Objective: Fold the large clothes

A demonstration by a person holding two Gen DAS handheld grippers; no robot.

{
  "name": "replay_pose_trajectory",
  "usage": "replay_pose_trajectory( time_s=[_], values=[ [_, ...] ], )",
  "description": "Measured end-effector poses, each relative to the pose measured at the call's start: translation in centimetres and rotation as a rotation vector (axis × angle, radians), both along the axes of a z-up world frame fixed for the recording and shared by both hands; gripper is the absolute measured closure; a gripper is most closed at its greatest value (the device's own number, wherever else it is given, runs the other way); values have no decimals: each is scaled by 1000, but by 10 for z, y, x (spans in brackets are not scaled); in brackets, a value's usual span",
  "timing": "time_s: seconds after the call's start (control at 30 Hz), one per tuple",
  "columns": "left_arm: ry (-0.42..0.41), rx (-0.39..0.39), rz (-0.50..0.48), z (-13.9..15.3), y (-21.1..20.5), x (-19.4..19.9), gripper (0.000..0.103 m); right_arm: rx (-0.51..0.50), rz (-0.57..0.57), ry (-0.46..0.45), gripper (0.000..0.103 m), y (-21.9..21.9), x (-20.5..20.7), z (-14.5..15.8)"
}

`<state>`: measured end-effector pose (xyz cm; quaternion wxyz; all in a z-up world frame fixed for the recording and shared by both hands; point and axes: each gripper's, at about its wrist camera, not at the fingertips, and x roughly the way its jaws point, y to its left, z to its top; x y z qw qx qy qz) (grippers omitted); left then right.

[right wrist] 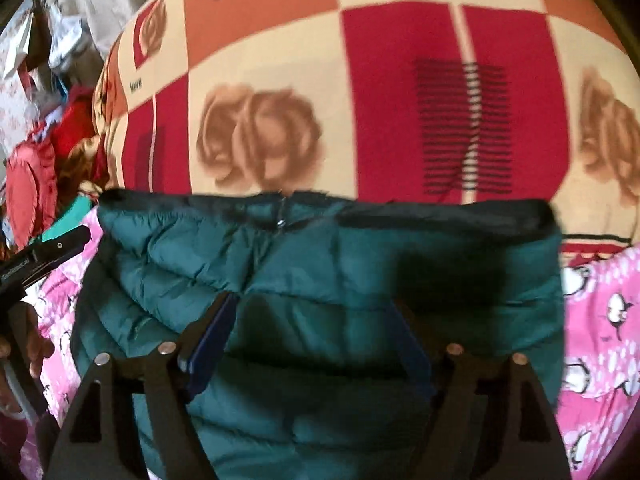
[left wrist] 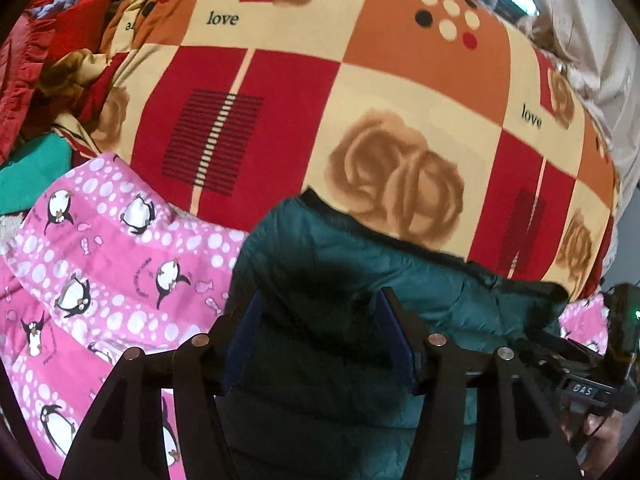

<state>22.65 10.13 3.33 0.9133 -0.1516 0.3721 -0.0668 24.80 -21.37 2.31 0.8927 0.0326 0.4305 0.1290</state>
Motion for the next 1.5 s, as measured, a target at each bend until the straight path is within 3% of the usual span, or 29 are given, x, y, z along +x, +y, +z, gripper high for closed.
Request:
replay_pose_trajectory(
  time_s=[0.13, 0.2, 0.27, 0.3, 0.33, 0.43, 0.6, 0.7, 0.83, 0.9, 1.0, 1.07, 1.1, 1.27, 1.5],
  values=[
    [27, 46, -8, -14, -10, 2, 68, -87, 6, 36, 16, 22, 7, -23],
    [28, 56, -2, -16, -12, 2, 68, -103, -2, 14, 39, 24, 7, -23],
    [28, 59, 0, -16, -13, 3, 68, -112, -1, 8, 68, 25, 10, -20],
    [27, 62, 2, -14, -14, 4, 68, -115, 2, -5, 77, 26, 10, -16],
    [23, 63, 4, -12, -14, 4, 68, -119, 6, -19, 85, 26, 10, -11],
    [10, 61, 7, -6, -19, 8, 68, -115, -11, -51, 88, 24, 15, -1],
    [28, 112, 17, -11, -29, 19, 67, -67, -94, -72, 88, 13, 34, -1],
    [77, 138, 26, -28, -31, 30, 67, -67, -115, -51, 88, 13, 48, -14],
    [72, 146, 45, -39, -30, 32, 67, -83, -100, -11, 87, 15, 56, -37],
    [75, 154, 46, -39, -31, 31, 67, -74, -95, 6, 84, 14, 56, -40],
    [76, 154, 43, -34, -30, 30, 67, -7, -82, 19, 67, 5, 51, -28],
    [67, 153, 44, -28, -29, 32, 67, 29, -72, -4, 45, -3, 43, -15],
    [60, 155, 47, -26, -28, 33, 67, 18, -69, -33, 42, -7, 38, -6],
    [64, 162, 87, -25, -19, 49, 67, -86, -117, -104, 39, -36, 39, 13],
    [149, 180, 102, -51, -6, 75, 66, -113, -243, -4, 39, -95, 70, -14]
  ],
)
